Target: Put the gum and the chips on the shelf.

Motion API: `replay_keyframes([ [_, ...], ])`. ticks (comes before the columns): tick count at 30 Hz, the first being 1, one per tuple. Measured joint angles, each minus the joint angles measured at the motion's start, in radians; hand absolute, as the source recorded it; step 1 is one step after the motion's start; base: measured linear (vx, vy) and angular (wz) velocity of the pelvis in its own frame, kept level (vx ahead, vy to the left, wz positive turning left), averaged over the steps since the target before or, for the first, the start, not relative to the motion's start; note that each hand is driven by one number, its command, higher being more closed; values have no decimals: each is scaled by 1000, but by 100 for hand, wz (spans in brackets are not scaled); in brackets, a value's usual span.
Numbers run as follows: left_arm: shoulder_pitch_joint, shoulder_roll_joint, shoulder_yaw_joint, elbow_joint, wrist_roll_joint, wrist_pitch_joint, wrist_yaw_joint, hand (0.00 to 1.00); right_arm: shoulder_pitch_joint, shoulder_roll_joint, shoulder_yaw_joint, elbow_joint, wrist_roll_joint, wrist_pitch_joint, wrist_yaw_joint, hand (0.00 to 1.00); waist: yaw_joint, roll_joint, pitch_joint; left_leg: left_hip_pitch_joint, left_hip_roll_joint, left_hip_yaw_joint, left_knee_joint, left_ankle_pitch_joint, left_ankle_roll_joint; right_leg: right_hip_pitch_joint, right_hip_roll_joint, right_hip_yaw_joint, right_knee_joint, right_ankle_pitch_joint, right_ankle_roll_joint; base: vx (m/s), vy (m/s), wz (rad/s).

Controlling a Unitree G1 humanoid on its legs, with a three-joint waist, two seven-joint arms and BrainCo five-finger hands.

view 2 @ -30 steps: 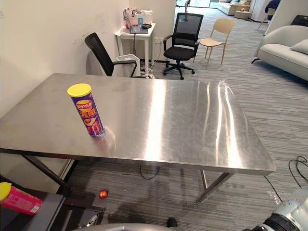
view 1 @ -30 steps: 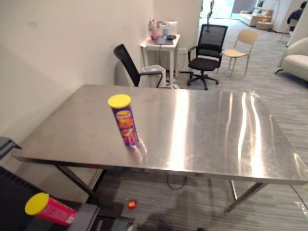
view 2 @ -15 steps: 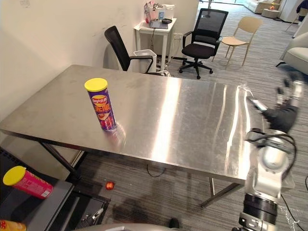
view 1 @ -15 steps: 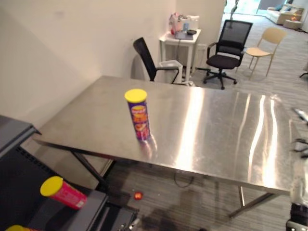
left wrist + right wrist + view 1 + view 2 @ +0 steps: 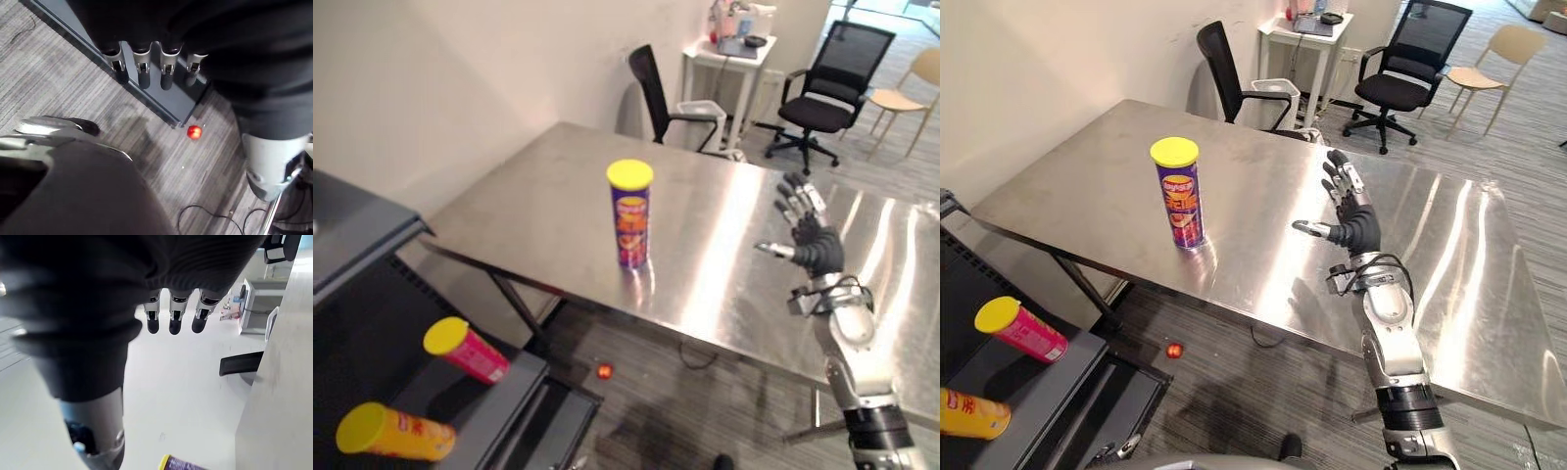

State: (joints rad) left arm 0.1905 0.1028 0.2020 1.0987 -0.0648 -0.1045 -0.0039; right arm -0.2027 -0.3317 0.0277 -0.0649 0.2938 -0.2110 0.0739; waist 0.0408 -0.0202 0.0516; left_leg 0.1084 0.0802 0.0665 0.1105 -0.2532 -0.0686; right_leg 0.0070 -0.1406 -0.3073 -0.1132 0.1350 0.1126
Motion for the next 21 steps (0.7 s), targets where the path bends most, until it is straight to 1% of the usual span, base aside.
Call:
replay_keyframes([
  [2,0,0,0,0,0,-1,1,0,-25,2,23,31,0,5,-1,0,14,-3,2,-1,-1,-11,0,3,0,5,-2,-13,0,0,0,-15,-14,20],
  [6,1,1,1,-3,-1,0,9,0,-89,50,33,91,-2,16,-10,0,31,-9,16,-5,-3,-37,-3,12,1,15,-6,-34,0,0,0,-24,-23,18],
  [10,0,1,1,-4,-1,0,20,0,-123,58,48,138,-10,25,-36,0,43,-13,22,-24,-15,-70,-5,27,1,14,-17,-66,0,0,0,-23,-17,25],
  [12,0,1,1,-5,-1,0,23,0,-133,62,56,169,-10,29,-45,0,46,-14,23,-35,-17,-86,-5,33,1,15,-22,-76,1,0,0,-19,-12,25],
  [14,2,4,1,-4,-1,3,28,0,-155,87,62,210,-10,34,-48,0,51,-18,26,-38,-22,-98,-5,39,3,16,-25,-82,4,0,0,-20,-13,13],
  [21,3,10,1,-5,-2,6,30,0,-212,105,78,264,-10,36,-67,0,56,-31,39,-54,-33,-119,-6,55,2,15,-34,-100,4,0,0,-34,-14,11],
])
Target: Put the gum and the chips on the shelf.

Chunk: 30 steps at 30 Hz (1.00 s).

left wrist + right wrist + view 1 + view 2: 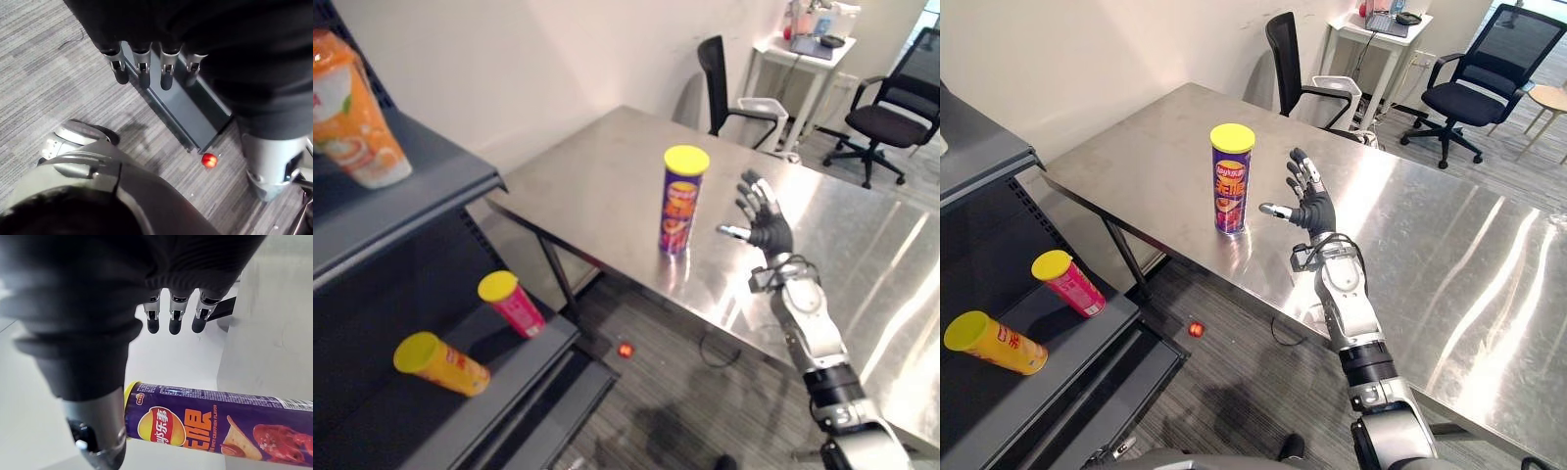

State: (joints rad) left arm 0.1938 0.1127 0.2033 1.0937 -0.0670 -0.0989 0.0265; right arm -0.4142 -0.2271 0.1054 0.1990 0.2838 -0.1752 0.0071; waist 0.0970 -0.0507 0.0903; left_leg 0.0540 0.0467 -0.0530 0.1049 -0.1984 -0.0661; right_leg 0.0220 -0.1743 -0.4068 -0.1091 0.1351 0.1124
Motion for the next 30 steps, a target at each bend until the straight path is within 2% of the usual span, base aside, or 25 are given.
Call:
replay_keyframes([
  [15,0,4,2,-20,-23,0,-1,0,-92,9,84,94,-1,23,1,0,25,-17,10,-17,-4,-34,-15,18,0,-12,-3,-26,0,0,-1,4,-5,5],
  [20,-2,5,11,-24,-40,0,0,0,-124,9,83,157,-10,24,-7,0,45,-26,15,-22,-7,-38,-15,18,1,-12,-6,-29,0,0,-1,8,1,2],
  [30,-1,5,10,-29,-47,0,2,0,-188,10,77,251,-12,39,-30,0,49,-30,18,-33,-9,-43,-16,22,0,-18,-7,-34,0,0,-1,-5,-2,1],
])
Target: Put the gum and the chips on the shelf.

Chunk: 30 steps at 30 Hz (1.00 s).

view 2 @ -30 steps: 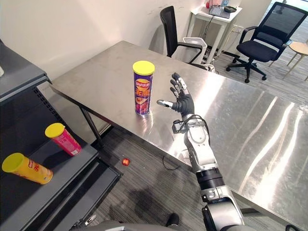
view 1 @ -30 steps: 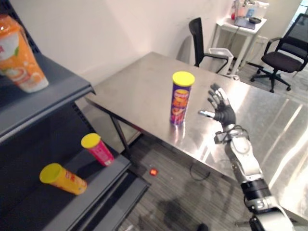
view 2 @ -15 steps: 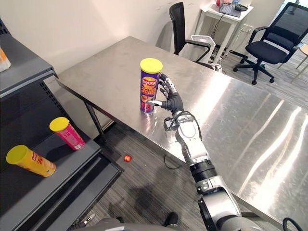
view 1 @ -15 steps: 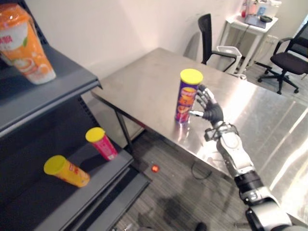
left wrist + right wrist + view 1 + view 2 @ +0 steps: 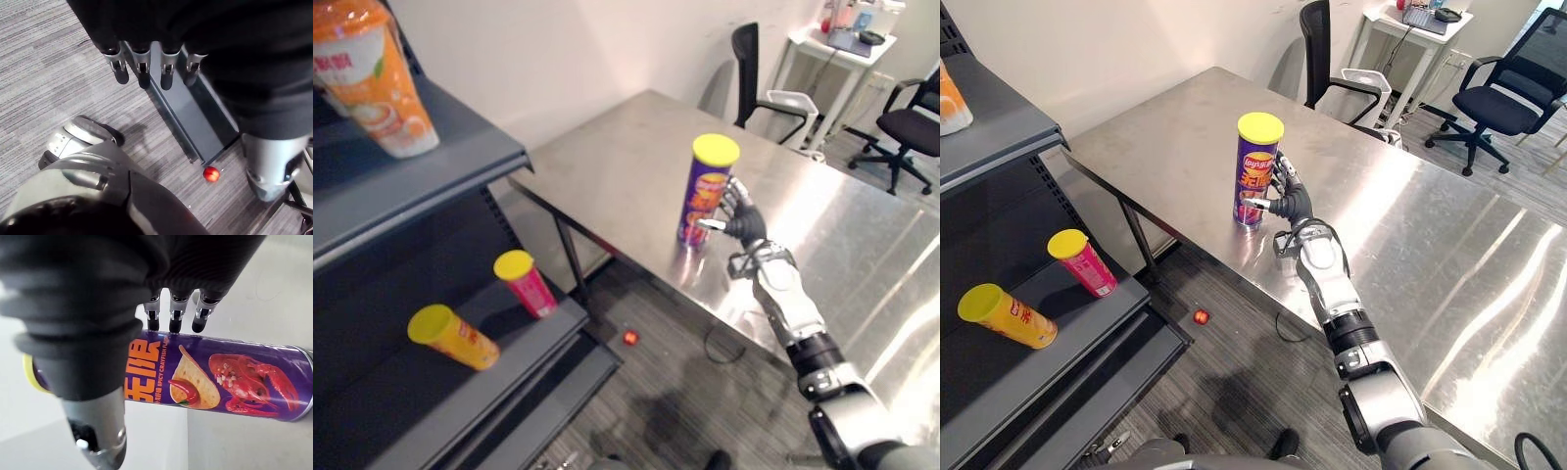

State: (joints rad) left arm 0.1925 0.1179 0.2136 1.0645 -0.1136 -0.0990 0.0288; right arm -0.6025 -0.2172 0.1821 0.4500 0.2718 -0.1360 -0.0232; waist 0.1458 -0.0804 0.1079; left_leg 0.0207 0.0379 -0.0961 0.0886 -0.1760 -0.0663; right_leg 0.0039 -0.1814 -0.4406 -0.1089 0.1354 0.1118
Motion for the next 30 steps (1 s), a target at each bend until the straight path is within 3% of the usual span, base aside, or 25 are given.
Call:
replay_keyframes([
  [23,2,0,0,-31,-3,-1,7,0,-124,34,-56,116,-36,7,-42,0,26,-12,28,0,-7,-2,-18,11,0,-13,-6,-1,0,0,0,0,0,0],
  [24,2,1,0,-32,-3,-1,8,0,-129,38,-60,117,-36,7,-49,100,26,-14,36,-1,-10,-2,-18,12,1,-13,-9,0,0,0,0,0,0,0],
  [30,1,3,0,-38,-3,-1,10,0,-146,39,-60,122,-36,6,-60,100,34,-20,43,-1,-11,-3,-18,13,2,-13,-10,-1,0,0,0,0,0,0],
])
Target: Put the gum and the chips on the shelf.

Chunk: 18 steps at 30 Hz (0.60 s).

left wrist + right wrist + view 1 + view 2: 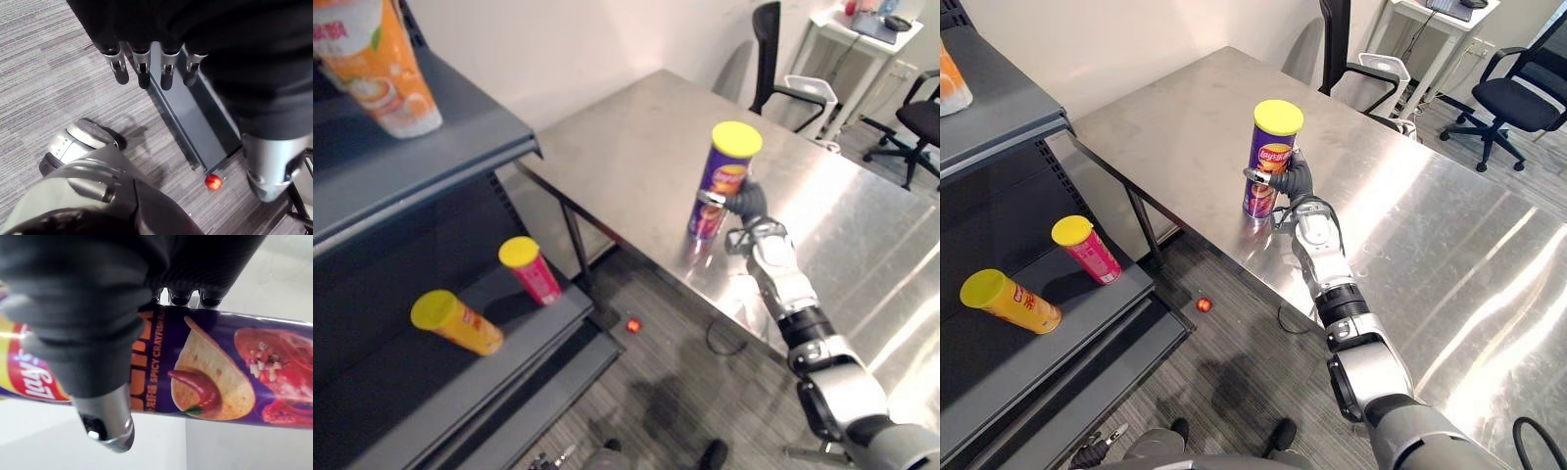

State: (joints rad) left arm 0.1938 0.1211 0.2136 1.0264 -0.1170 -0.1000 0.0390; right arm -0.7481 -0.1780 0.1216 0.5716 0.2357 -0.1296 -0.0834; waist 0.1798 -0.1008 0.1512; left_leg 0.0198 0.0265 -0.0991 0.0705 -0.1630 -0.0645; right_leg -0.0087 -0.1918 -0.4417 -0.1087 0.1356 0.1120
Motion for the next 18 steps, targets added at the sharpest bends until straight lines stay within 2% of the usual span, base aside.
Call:
replay_keyframes([
  [6,0,-1,0,-3,0,0,2,0,0,0,-6,0,0,0,0,100,11,0,0,1,-1,0,0,0,0,0,-1,0,0,0,0,0,0,0],
  [15,0,-2,3,-10,0,1,2,0,10,2,7,-11,2,0,13,100,10,0,0,18,0,18,-7,0,0,1,-1,20,0,2,1,0,1,-6],
  [18,0,-4,12,-10,0,1,2,0,66,4,15,-90,7,1,27,100,10,-2,0,37,1,43,-17,-1,-1,3,0,44,0,3,4,7,13,-22],
])
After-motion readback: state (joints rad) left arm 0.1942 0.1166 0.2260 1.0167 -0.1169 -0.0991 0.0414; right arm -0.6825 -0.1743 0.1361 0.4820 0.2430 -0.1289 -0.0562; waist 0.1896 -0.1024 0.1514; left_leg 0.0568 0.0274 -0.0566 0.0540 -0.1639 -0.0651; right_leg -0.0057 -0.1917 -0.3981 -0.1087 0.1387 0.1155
